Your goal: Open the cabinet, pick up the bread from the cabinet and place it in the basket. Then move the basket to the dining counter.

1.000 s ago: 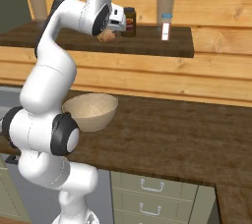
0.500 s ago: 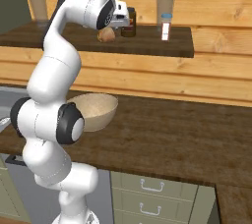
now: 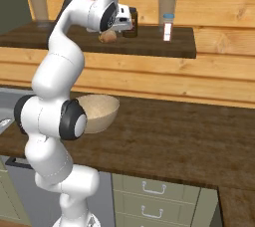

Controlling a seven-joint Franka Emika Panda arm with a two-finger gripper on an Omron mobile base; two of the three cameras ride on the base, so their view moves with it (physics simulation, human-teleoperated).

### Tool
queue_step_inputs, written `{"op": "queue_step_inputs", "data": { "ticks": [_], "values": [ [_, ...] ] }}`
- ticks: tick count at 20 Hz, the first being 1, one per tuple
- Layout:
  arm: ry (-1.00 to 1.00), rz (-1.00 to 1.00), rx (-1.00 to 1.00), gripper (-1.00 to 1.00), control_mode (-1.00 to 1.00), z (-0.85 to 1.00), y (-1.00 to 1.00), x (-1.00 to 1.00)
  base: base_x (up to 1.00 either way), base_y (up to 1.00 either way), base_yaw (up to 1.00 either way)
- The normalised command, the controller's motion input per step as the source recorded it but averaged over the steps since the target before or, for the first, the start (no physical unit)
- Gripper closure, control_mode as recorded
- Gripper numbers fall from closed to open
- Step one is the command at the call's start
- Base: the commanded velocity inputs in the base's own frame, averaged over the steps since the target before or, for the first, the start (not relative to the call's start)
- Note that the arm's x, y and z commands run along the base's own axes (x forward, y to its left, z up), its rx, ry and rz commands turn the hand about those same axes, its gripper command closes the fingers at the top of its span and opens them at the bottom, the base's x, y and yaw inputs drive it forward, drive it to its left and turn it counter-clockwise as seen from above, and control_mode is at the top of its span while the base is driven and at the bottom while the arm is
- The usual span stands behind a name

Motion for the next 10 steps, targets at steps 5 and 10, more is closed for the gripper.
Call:
{"op": "queue_step_inputs", "data": {
  "ticks": [5, 10],
  "values": [
    [0.00, 0.00, 0.00, -1.00, -1.00, -0.19, 0.03, 0.03, 0.00, 0.00, 0.00],
    [0.00, 0.04, 0.00, -1.00, -1.00, -0.16, 0.22, 0.00, 0.00, 0.00, 0.00]
  ]
}}
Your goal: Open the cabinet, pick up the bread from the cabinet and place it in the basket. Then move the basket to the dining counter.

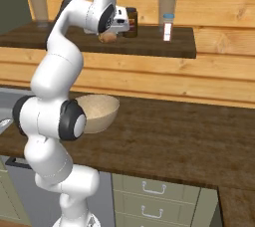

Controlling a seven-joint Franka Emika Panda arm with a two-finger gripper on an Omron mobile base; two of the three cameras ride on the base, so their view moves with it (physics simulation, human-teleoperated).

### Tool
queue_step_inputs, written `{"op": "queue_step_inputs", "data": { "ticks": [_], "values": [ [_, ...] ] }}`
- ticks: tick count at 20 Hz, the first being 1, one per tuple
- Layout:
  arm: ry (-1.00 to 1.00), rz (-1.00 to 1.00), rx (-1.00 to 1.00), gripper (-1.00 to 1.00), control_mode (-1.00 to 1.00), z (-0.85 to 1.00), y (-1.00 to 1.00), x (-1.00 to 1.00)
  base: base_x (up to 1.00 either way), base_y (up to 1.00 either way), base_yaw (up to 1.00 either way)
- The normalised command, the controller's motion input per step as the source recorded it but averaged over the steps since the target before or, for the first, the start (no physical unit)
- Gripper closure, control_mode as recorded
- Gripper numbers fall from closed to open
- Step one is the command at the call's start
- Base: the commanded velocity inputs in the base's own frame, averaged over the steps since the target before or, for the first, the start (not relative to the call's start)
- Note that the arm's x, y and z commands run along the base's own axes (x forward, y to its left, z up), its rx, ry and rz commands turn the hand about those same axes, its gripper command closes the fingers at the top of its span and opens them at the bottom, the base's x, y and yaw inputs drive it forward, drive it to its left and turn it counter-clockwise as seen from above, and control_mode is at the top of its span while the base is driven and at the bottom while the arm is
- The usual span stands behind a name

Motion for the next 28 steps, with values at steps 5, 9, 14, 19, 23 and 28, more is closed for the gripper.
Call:
{"op": "queue_step_inputs", "data": {
  "ticks": [5, 9, 14, 19, 23, 28],
  "values": [
    [0.00, 0.03, 0.00, -1.00, -1.00, -0.05, 0.14, 0.03, 0.00, 0.00, 0.00],
    [0.00, 0.00, 0.00, -1.00, -1.00, 0.00, 0.00, 0.04, 0.00, 0.00, 0.00],
    [0.00, 0.00, 0.00, 1.00, -1.00, -0.08, 0.04, 0.00, 0.00, 0.00, 0.00],
    [-0.08, -0.01, 0.00, 1.00, -1.00, -0.01, 0.28, -0.73, 0.00, 0.00, 0.00],
    [-0.14, -0.15, 0.00, 1.00, -1.00, 0.00, 0.10, -1.00, 0.00, 0.00, 0.00],
    [-0.06, -0.18, 0.00, 1.00, -1.00, -0.04, 0.12, -1.00, 0.00, 0.00, 0.00]
  ]
}}
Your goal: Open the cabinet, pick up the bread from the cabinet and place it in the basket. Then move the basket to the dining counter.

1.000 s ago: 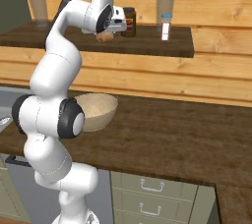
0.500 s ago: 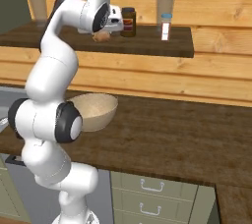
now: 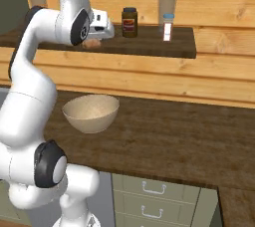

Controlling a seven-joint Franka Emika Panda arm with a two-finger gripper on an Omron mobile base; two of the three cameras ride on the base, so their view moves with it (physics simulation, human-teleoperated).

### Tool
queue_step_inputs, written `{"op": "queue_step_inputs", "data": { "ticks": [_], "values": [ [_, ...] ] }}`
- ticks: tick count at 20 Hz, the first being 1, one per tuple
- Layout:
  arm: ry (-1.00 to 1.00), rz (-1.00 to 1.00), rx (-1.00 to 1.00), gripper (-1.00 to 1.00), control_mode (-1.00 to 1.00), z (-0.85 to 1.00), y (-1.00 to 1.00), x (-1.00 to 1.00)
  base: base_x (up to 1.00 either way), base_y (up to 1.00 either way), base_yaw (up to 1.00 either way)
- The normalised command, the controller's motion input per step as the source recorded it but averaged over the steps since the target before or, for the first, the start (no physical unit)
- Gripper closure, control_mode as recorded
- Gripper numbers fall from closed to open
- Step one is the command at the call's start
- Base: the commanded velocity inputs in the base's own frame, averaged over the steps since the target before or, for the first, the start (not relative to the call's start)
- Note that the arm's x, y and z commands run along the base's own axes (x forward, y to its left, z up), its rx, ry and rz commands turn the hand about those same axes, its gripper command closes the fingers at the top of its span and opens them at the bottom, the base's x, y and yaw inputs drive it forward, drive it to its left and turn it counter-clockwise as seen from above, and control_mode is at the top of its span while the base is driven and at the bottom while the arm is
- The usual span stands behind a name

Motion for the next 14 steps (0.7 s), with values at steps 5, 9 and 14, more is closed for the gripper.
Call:
{"op": "queue_step_inputs", "data": {
  "ticks": [5, 9, 14],
  "values": [
    [0.02, -0.15, 0.00, 1.00, -1.00, -0.27, 0.24, -1.00, 0.00, 0.00, 0.00],
    [0.13, -0.15, 0.00, 1.00, -1.00, -0.54, 0.42, -1.00, 0.00, 0.00, 0.00],
    [0.19, -0.10, 0.00, 1.00, -1.00, -0.70, 0.26, -0.73, 0.00, 0.00, 0.00]
  ]
}}
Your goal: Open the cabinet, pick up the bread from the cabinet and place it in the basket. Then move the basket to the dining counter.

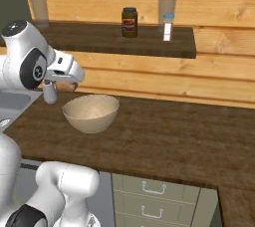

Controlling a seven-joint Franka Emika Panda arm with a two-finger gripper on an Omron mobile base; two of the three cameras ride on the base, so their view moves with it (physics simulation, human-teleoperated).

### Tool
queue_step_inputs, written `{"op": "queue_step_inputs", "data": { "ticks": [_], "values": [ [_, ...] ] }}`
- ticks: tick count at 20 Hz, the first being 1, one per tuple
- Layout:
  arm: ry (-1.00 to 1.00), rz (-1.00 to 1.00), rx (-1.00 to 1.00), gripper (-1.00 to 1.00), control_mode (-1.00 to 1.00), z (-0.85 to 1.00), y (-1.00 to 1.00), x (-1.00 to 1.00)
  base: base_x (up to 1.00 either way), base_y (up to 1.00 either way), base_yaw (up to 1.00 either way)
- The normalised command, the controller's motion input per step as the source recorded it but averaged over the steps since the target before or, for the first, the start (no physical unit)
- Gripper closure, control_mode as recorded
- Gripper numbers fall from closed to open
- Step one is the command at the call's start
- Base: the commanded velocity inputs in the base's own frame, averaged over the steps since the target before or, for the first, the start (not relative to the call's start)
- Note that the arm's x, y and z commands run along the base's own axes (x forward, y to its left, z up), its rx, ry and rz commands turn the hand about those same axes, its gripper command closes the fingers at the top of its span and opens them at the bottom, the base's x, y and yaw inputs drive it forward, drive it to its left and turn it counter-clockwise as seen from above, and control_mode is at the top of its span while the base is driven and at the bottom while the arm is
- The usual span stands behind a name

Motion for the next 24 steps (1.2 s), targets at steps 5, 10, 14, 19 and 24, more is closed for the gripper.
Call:
{"op": "queue_step_inputs", "data": {
  "ticks": [5, 10, 14, 19, 24],
  "values": [
    [0.12, 0.00, 0.02, 1.00, -1.00, -0.69, 0.05, -0.03, 0.00, 0.00, 0.00],
    [0.10, 0.00, 0.00, 1.00, -1.00, -0.95, 0.01, 0.27, 0.00, 0.00, 0.00],
    [0.10, 0.03, 0.00, 1.00, -1.00, -0.79, 0.00, 0.52, 0.00, 0.00, 0.00],
    [0.02, 0.01, 0.00, 1.00, -1.00, -0.17, 0.07, 0.45, 0.00, 0.00, 0.00],
    [0.20, 0.00, 0.00, 1.00, -1.00, 0.00, 0.10, 0.60, 0.00, 0.00, 0.00]
  ]
}}
